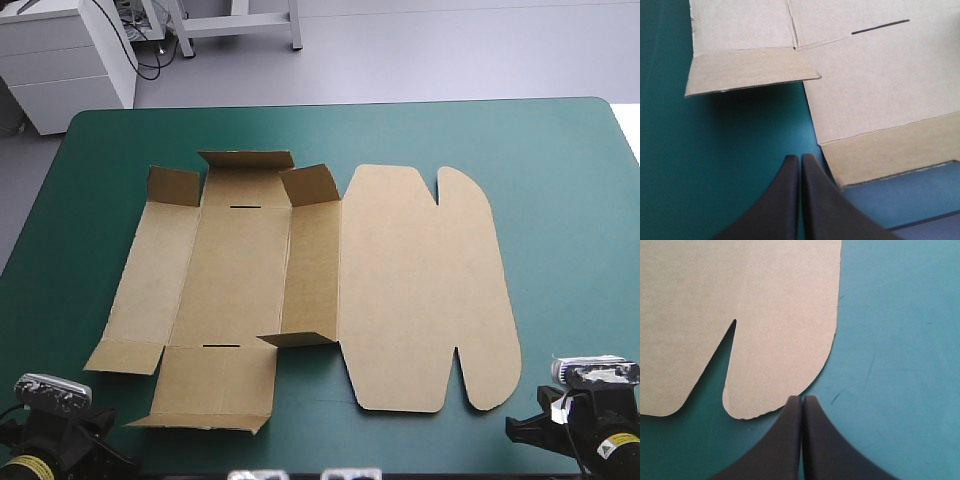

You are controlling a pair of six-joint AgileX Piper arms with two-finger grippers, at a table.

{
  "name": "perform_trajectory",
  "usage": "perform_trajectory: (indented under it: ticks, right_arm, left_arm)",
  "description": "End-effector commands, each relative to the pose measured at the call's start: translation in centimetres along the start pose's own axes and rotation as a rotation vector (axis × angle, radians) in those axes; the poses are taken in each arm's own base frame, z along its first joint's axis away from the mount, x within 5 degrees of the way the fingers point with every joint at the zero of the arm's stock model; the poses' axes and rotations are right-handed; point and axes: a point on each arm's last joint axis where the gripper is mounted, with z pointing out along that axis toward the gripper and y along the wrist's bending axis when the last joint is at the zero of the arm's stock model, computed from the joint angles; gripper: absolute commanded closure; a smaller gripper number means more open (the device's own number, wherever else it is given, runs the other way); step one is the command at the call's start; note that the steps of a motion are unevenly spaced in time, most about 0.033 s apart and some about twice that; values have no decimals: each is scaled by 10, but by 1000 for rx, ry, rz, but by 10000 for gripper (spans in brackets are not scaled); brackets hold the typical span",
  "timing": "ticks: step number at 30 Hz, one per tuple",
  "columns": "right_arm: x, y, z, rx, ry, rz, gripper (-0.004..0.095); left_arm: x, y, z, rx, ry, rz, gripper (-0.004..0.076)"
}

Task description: Fold the box

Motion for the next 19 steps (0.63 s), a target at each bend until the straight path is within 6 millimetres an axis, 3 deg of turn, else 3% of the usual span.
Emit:
perform_trajectory:
  ticks: [1, 13, 19]
  right_arm:
    - [-10, 0, -4, 5, -61, -7, 927]
    - [-10, 0, -4, 5, -61, -7, 927]
    - [-10, 0, -4, 5, -61, -7, 927]
  left_arm:
    - [-9, 0, -3, 11, -54, -9, 731]
    - [-14, 2, -10, -4, -82, -28, 731]
    - [-37, 3, -26, -4, -73, -46, 731]
